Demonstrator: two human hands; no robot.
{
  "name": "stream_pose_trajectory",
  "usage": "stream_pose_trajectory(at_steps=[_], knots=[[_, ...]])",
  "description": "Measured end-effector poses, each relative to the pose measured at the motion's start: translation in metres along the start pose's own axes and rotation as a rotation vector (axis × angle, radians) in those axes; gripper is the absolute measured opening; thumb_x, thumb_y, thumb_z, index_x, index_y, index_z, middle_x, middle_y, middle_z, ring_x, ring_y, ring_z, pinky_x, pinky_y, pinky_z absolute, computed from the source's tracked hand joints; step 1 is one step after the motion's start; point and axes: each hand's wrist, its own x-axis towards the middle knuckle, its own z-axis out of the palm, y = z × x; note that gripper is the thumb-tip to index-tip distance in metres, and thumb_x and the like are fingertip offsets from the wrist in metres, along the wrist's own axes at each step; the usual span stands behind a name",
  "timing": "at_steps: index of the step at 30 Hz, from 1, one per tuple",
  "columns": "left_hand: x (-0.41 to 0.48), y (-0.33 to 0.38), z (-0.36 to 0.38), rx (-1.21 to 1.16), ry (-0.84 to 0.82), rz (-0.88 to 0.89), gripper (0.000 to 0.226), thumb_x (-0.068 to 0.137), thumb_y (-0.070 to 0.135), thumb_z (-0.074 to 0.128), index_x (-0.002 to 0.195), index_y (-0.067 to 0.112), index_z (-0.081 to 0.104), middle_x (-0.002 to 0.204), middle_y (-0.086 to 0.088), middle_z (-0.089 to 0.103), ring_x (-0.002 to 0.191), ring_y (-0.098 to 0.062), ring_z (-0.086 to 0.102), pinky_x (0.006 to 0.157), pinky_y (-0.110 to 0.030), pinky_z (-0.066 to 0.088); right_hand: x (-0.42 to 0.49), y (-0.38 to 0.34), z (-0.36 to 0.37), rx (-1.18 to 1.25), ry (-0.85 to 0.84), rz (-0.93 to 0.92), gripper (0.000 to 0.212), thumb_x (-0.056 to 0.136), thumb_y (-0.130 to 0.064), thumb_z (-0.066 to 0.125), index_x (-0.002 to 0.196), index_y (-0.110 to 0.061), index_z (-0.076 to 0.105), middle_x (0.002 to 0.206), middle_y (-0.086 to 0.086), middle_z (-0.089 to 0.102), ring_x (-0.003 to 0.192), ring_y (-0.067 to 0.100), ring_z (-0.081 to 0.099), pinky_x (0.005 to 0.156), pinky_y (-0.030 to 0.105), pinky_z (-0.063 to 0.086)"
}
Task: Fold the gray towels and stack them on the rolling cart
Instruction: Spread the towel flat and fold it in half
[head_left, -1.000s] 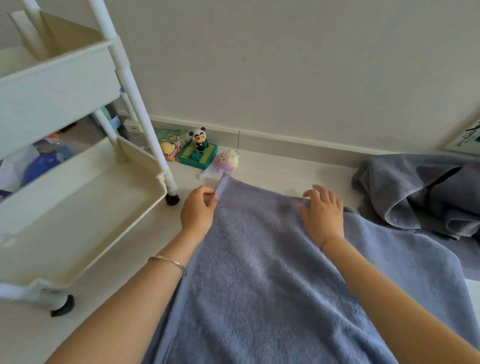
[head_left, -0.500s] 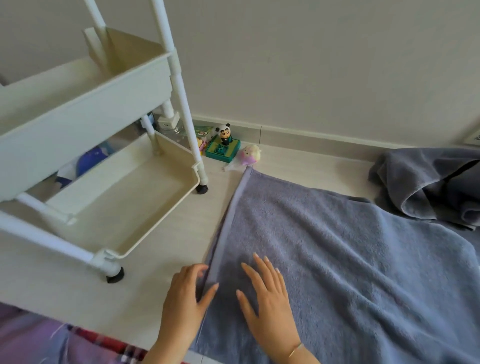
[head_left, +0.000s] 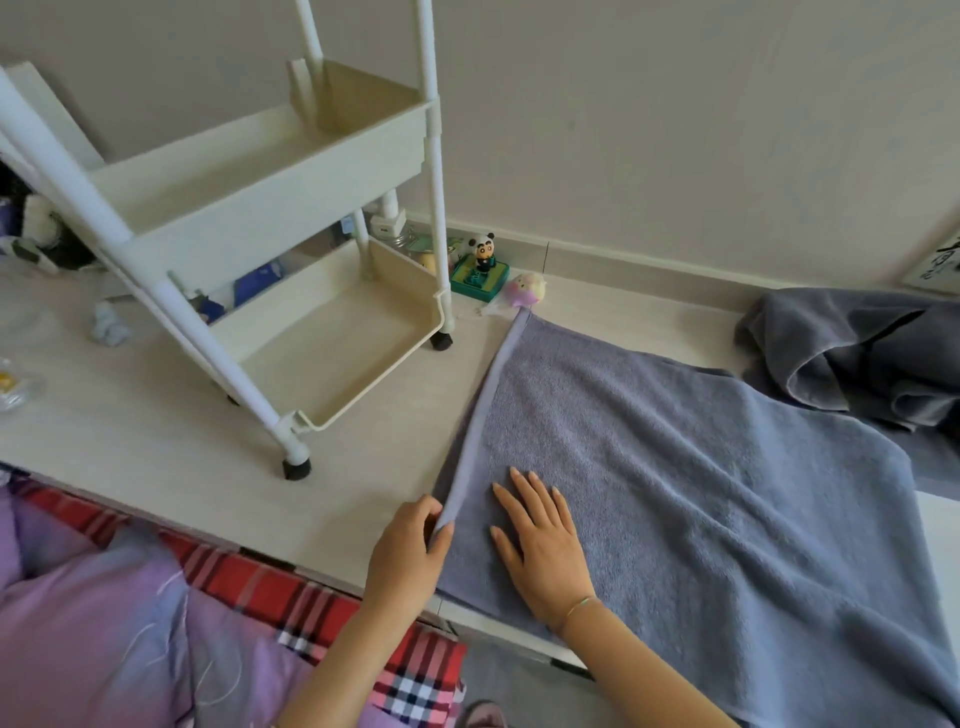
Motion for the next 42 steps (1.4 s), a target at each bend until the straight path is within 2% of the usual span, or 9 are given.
stream_pose_trajectory(at_steps=[6, 12, 18, 23, 25, 28, 32, 38, 42], knots=[[0.005, 0.004, -0.014, -0.101, 0.054, -0.137, 0.007, 0.097, 0.015, 0.043, 0.092, 0.012, 0.04, 0.065, 0.0, 0.048, 0.054, -0.014, 0.045, 0.044, -0.021, 0.03, -0.006, -0.011, -0.002, 0.064, 0.026, 0.037, 0.053, 0.099, -0.048, 0.019, 0.13, -0.021, 0.053, 0.141, 0.0, 0.049, 0.131, 0.02, 0.044, 0.114, 0.032, 0.009], [0.006, -0.002, -0.011, 0.247, 0.041, -0.174, 0.012, 0.094, 0.023, 0.05, 0.097, 0.011, 0.047, 0.105, -0.011, 0.05, 0.098, -0.031, 0.051, 0.079, -0.037, 0.042, -0.011, -0.007, 0.006, -0.036, -0.012, 0.03, 0.049, 0.096, -0.045, 0.028, 0.134, -0.021, 0.05, 0.144, 0.001, 0.046, 0.133, 0.021, 0.041, 0.113, 0.035, 0.01], [0.005, 0.008, -0.003, 0.025, 0.081, -0.149, 0.031, 0.092, 0.023, 0.056, 0.114, 0.007, 0.041, 0.102, -0.012, 0.061, 0.091, -0.037, 0.06, 0.07, -0.038, 0.042, -0.012, -0.01, 0.006, -0.039, -0.014, 0.034, 0.05, 0.093, -0.042, 0.034, 0.136, -0.022, 0.046, 0.145, 0.003, 0.044, 0.133, 0.024, 0.042, 0.113, 0.035, 0.008], [0.01, 0.023, 0.018, 0.398, 0.144, 0.061, 0.056, 0.077, 0.017, 0.073, 0.129, 0.006, 0.054, 0.118, -0.016, 0.061, 0.105, -0.034, 0.06, 0.086, -0.042, 0.051, -0.016, -0.009, 0.004, 0.009, 0.048, 0.07, 0.046, 0.095, -0.034, 0.032, 0.137, -0.021, 0.046, 0.145, 0.003, 0.044, 0.134, 0.024, 0.04, 0.115, 0.032, 0.004], [0.011, 0.043, 0.04, 0.388, 0.079, 0.266, 0.044, 0.093, 0.03, 0.047, 0.133, 0.01, 0.052, 0.131, -0.015, 0.056, 0.119, -0.035, 0.055, 0.098, -0.049, 0.044, -0.018, -0.002, -0.003, 0.036, 0.067, 0.109, 0.049, 0.096, -0.029, 0.026, 0.141, -0.02, 0.042, 0.149, 0.003, 0.037, 0.14, 0.022, 0.031, 0.116, 0.031, 0.001], [0.011, 0.059, 0.067, 0.441, -0.099, 0.294, 0.056, 0.101, 0.043, 0.011, 0.138, 0.022, 0.047, 0.142, -0.008, 0.048, 0.13, -0.033, 0.046, 0.107, -0.054, 0.028, -0.031, 0.025, -0.014, 0.055, 0.08, 0.199, 0.059, 0.094, -0.04, 0.009, 0.147, -0.025, 0.03, 0.155, -0.004, 0.02, 0.146, 0.016, 0.012, 0.116, 0.028, -0.008], [0.011, 0.049, 0.084, 0.505, -0.109, 0.301, 0.054, 0.094, 0.046, 0.024, 0.141, 0.026, 0.042, 0.147, -0.005, 0.042, 0.135, -0.033, 0.039, 0.11, -0.051, 0.015, -0.071, 0.083, -0.032, -0.083, 0.04, 0.294, 0.059, 0.093, -0.055, 0.01, 0.148, -0.034, 0.012, 0.156, -0.01, 0.005, 0.145, 0.01, 0.002, 0.115, 0.027, -0.012], [0.013, 0.045, 0.085, 0.53, -0.122, 0.304, 0.065, 0.092, 0.054, 0.006, 0.147, 0.026, 0.028, 0.155, -0.004, 0.025, 0.143, -0.032, 0.021, 0.114, -0.055, 0.01, -0.132, 0.151, -0.065, -0.079, 0.037, 0.457, 0.058, 0.091, -0.059, 0.006, 0.146, -0.042, 0.002, 0.157, -0.012, 0.0, 0.144, 0.005, -0.007, 0.118, 0.03, -0.006], [0.013, 0.069, 0.086, 0.513, -0.113, 0.249, 0.074, 0.091, 0.057, 0.005, 0.149, 0.017, 0.024, 0.159, -0.009, 0.011, 0.146, -0.031, 0.003, 0.115, -0.053, -0.005, -0.166, 0.176, -0.091, 0.012, 0.086, 0.473, 0.066, 0.089, -0.061, 0.011, 0.147, -0.032, 0.025, 0.156, -0.012, 0.011, 0.146, 0.012, 0.007, 0.119, 0.031, 0.004]])
